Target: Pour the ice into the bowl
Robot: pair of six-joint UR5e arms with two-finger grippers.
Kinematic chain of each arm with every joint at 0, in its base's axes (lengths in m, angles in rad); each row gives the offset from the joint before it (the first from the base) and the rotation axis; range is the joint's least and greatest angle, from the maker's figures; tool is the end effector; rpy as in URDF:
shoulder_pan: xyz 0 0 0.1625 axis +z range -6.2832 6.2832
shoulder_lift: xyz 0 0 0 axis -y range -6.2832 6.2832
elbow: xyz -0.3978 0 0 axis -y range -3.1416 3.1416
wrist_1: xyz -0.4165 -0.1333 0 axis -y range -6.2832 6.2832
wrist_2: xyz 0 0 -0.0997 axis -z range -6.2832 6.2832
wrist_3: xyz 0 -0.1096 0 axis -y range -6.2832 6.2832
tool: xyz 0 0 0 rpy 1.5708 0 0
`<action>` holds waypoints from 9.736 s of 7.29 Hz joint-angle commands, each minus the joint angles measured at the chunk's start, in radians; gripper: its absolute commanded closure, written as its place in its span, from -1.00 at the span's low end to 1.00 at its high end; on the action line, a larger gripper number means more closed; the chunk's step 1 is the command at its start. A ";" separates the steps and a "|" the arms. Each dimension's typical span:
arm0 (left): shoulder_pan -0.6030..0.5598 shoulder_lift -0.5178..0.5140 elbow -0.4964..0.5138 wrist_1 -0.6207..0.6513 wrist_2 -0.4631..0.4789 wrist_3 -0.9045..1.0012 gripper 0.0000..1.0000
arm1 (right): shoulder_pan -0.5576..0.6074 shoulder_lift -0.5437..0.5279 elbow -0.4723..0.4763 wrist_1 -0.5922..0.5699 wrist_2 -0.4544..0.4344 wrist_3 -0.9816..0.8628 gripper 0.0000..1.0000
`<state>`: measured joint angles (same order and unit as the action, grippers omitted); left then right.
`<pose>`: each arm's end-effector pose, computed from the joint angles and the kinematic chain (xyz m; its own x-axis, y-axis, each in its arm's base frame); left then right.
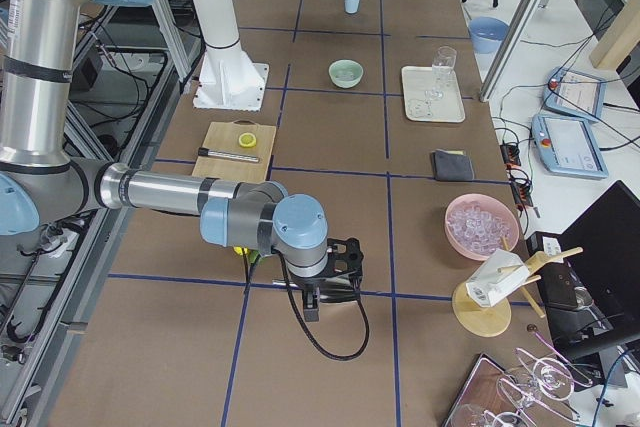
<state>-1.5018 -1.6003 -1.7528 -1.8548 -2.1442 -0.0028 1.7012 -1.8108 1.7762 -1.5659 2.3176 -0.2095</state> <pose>-0.0357 -0.5542 0.5063 0.8204 0.3128 -0.4786 -0.0584 0.8785 0.4741 0.1128 -0.4077 0.6467 0.7362 -0.0932 0.6703 0.0236 0.9934 0.1122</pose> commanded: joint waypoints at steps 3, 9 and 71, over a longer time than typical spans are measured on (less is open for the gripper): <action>-0.113 0.025 0.123 0.292 -0.304 0.004 -1.00 | -0.035 0.027 0.107 -0.006 0.052 0.002 -1.00; -0.112 0.076 0.084 0.273 -0.257 0.145 -1.00 | -0.490 0.136 0.279 0.268 0.085 0.705 -1.00; -0.104 0.069 0.085 0.253 -0.246 0.152 -1.00 | -0.132 0.029 -0.080 0.044 -0.030 0.053 -1.00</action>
<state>-1.6070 -1.5355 -1.6701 -1.6023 -2.3928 0.1488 1.5690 -1.7506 1.6817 -1.5322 2.2821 -0.1565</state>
